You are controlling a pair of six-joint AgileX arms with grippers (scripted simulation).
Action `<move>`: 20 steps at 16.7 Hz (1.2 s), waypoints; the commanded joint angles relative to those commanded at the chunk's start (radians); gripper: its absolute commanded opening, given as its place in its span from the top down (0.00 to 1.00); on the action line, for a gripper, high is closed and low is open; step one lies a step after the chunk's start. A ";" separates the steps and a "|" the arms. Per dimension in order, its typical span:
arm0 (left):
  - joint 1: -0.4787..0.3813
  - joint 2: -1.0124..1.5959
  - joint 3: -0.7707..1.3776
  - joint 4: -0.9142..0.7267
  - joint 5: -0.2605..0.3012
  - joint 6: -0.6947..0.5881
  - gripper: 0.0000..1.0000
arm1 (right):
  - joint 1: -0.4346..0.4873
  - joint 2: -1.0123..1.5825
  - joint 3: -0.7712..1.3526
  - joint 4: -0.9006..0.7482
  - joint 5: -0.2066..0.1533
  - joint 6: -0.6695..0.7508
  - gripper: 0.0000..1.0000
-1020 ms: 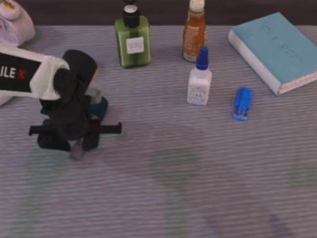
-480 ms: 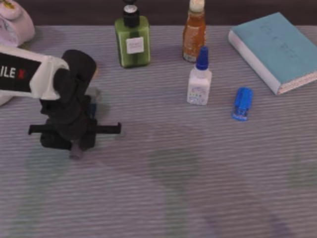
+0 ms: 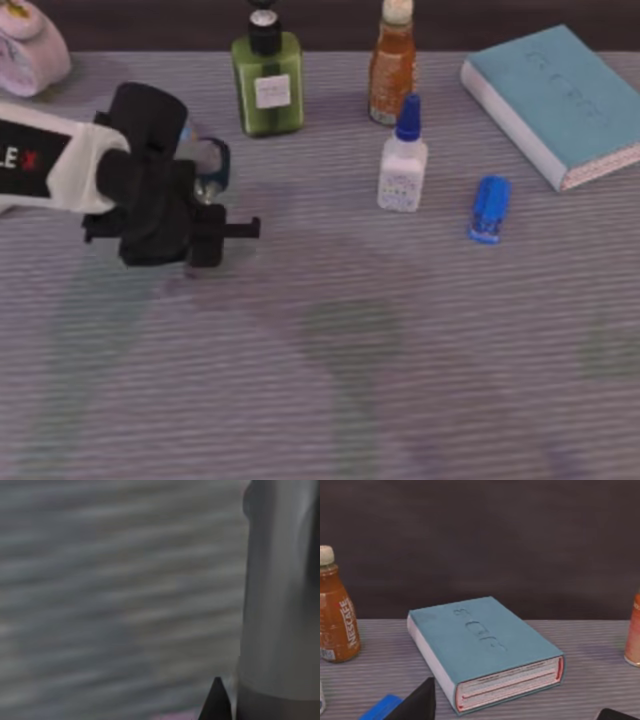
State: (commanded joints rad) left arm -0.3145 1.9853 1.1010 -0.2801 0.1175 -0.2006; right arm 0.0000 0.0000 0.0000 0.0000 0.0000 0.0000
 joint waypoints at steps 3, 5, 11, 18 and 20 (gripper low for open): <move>0.011 -0.049 -0.065 0.251 0.091 0.044 1.00 | 0.000 0.000 0.000 0.000 0.000 0.000 0.00; 0.019 -0.090 -0.117 0.445 0.158 0.076 1.00 | 0.000 0.000 0.000 0.000 0.000 0.000 0.00; 0.044 -0.232 -0.266 0.973 0.345 0.171 1.00 | 0.000 0.000 0.000 0.000 0.000 0.000 0.00; 0.058 -0.325 -0.333 1.164 0.428 0.219 1.00 | 0.000 0.000 0.000 0.000 0.000 0.000 0.00; 0.058 -0.325 -0.333 1.164 0.428 0.219 1.00 | 0.000 0.000 0.000 0.000 0.000 0.000 0.00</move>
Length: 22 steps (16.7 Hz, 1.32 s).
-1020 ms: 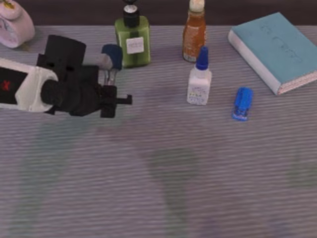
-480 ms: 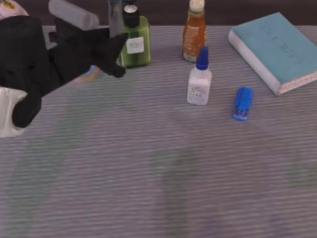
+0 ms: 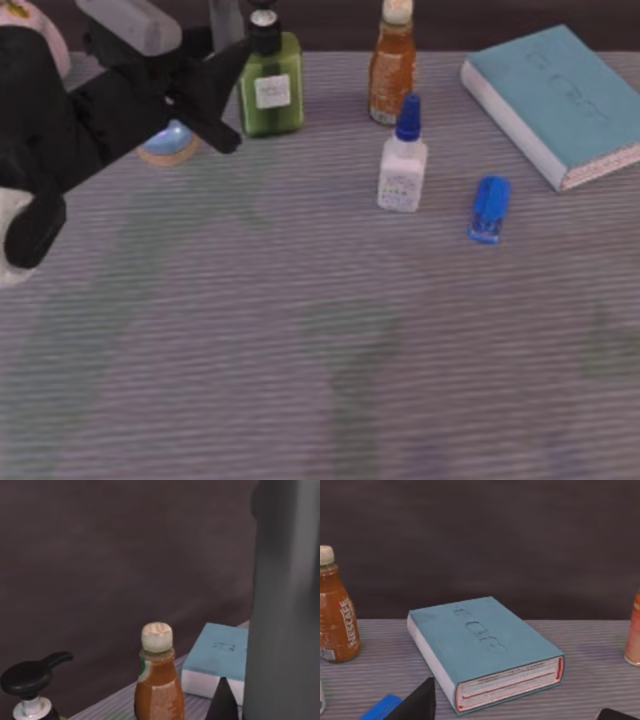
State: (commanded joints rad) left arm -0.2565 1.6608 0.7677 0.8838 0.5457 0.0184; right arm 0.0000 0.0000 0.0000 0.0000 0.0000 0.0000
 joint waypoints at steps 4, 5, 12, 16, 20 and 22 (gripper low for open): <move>-0.043 -0.002 0.001 0.002 -0.041 0.001 1.00 | 0.000 0.000 0.000 0.000 0.000 0.000 0.00; -0.073 -0.006 -0.002 0.006 -0.072 0.002 1.00 | 0.000 0.000 0.000 0.000 0.000 0.000 0.00; -0.341 -0.055 -0.036 0.029 -0.358 0.004 1.00 | 0.000 0.000 0.000 0.000 0.000 0.000 0.00; -0.373 -0.065 -0.040 0.032 -0.390 0.004 1.00 | 0.000 0.000 0.000 0.000 0.000 0.000 0.00; -0.371 -0.062 -0.038 0.032 -0.389 0.004 1.00 | 0.000 0.000 0.000 0.000 0.000 0.000 0.00; -0.373 -0.065 -0.040 0.032 -0.390 0.004 1.00 | 0.000 0.000 0.000 0.000 0.000 0.000 0.00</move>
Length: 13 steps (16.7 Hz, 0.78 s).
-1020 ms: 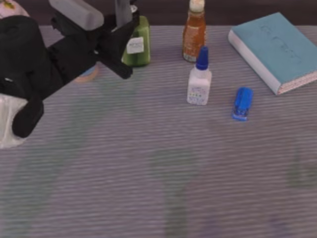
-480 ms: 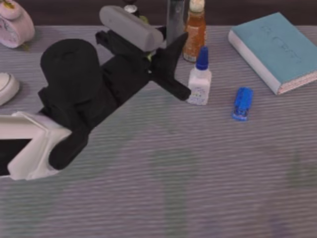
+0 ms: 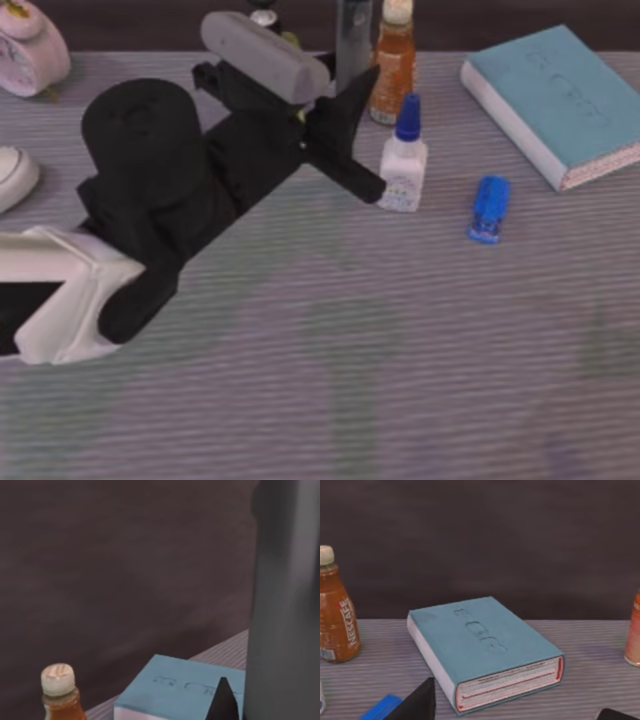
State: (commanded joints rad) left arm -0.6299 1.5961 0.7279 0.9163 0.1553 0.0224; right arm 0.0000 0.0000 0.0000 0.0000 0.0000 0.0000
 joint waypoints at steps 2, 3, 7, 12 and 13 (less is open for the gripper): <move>0.000 0.000 0.000 0.000 0.000 0.000 1.00 | 0.000 0.000 0.000 0.000 0.000 0.000 0.00; 0.000 0.000 0.000 0.000 0.000 0.000 1.00 | 0.000 0.000 0.000 0.000 0.000 0.000 0.00; 0.000 0.000 0.000 0.000 0.000 0.000 1.00 | 0.021 0.066 0.049 0.043 -0.050 0.002 0.00; 0.000 0.000 0.000 0.000 0.000 0.000 1.00 | 0.096 0.380 0.232 0.206 -0.237 0.012 0.00; 0.000 0.000 0.000 0.000 0.000 0.000 1.00 | 0.115 0.468 0.276 0.244 -0.284 0.015 0.00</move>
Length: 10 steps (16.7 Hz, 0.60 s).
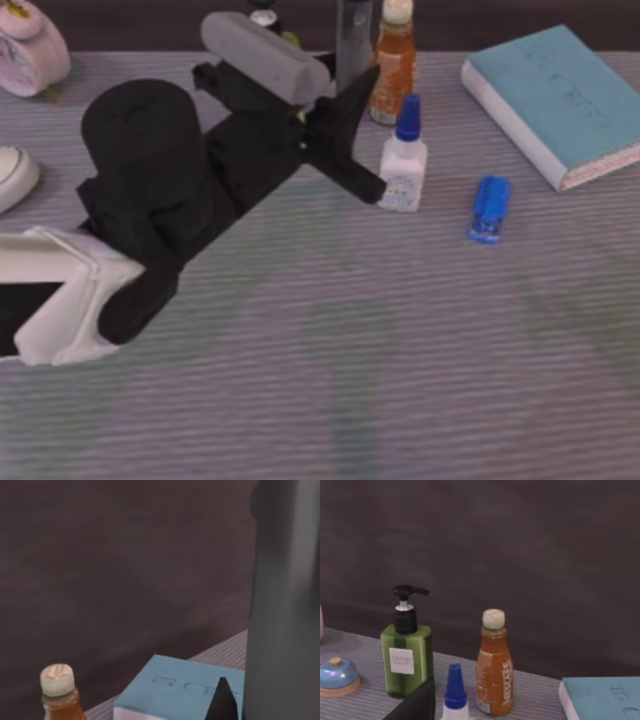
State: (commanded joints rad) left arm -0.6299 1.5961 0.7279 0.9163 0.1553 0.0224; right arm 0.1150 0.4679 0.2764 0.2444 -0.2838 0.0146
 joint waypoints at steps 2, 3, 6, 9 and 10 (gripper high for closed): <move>0.000 0.000 0.000 0.000 0.000 0.000 1.00 | 0.038 0.187 0.089 0.078 -0.095 0.006 0.00; 0.000 0.000 0.000 0.000 0.000 0.000 1.00 | 0.057 0.282 0.133 0.117 -0.143 0.009 0.00; 0.000 0.000 0.000 0.000 0.000 0.000 1.00 | 0.112 0.549 0.260 0.229 -0.280 0.019 0.00; 0.000 0.000 0.000 0.000 0.000 0.000 1.00 | 0.159 0.752 0.373 0.329 -0.395 0.026 0.00; 0.000 0.000 0.000 0.000 0.000 0.000 1.00 | 0.172 0.803 0.406 0.357 -0.427 0.028 0.00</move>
State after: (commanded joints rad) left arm -0.6299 1.5961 0.7279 0.9163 0.1553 0.0224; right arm 0.2867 1.2705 0.6822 0.6019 -0.7103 0.0422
